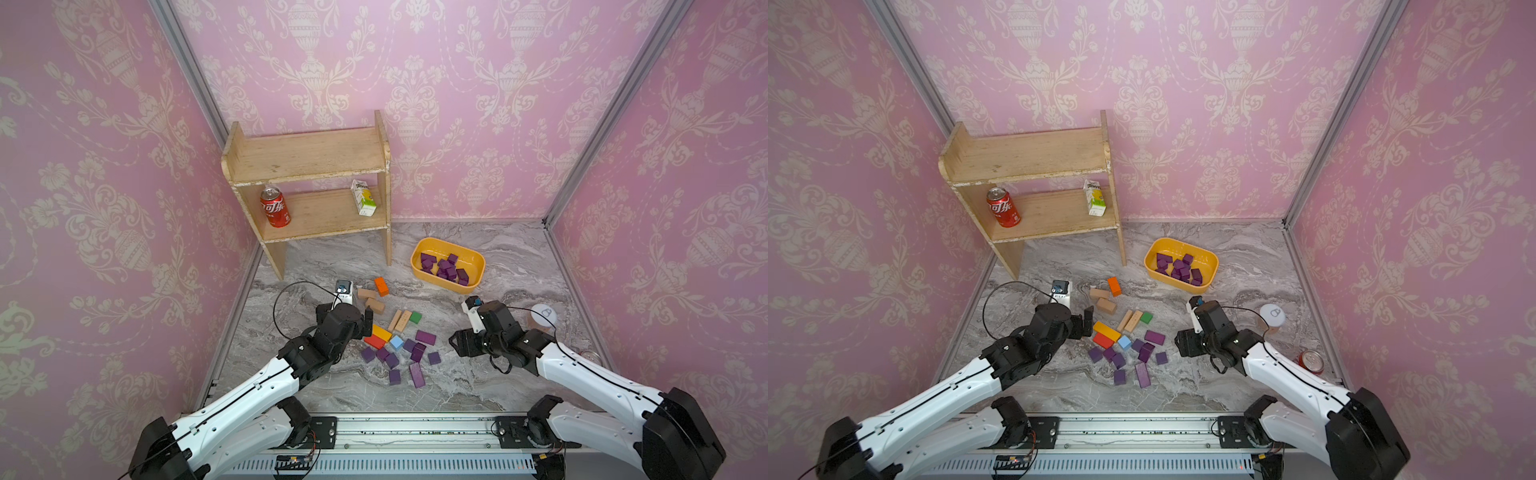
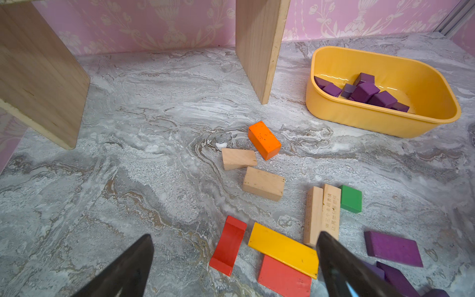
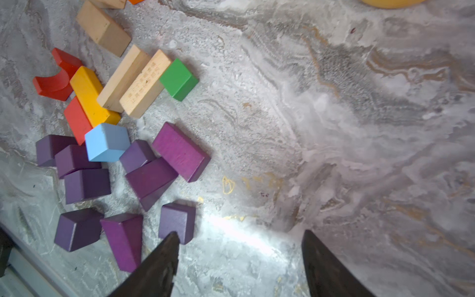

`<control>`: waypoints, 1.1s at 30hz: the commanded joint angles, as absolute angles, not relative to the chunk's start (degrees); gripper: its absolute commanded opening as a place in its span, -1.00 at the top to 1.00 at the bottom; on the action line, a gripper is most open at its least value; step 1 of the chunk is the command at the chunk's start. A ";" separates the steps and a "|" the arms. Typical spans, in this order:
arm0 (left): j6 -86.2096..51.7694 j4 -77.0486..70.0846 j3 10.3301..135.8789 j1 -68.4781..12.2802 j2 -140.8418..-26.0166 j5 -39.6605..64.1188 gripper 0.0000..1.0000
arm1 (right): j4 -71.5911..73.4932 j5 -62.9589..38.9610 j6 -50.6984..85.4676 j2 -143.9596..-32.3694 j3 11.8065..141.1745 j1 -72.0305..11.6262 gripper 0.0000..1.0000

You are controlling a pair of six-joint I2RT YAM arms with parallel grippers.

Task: Pick purple bricks into the storage bin
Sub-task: Pick up the building block from the center of the board.

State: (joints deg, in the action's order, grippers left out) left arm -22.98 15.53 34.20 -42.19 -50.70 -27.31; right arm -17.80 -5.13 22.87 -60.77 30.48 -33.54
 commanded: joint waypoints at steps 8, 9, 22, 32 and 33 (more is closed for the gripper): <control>-26.72 13.78 29.91 -42.32 -48.84 -24.90 -0.98 | -19.44 -3.44 28.80 -63.88 30.71 -40.61 -0.35; -26.72 13.47 29.82 -42.36 -49.04 -24.79 -0.98 | -19.42 -2.88 29.03 -64.93 31.07 -41.52 -0.34; -26.62 13.07 28.68 -42.28 -48.10 -25.43 -0.99 | -19.97 1.93 28.67 -75.85 37.90 -49.34 -0.20; -26.98 14.23 27.48 -42.34 -45.05 -26.01 -0.98 | -21.29 4.75 28.83 -81.40 40.64 -51.42 -0.06; -26.98 14.40 27.37 -42.29 -44.84 -26.12 -0.98 | -21.29 4.87 28.72 -81.91 40.86 -51.49 -0.06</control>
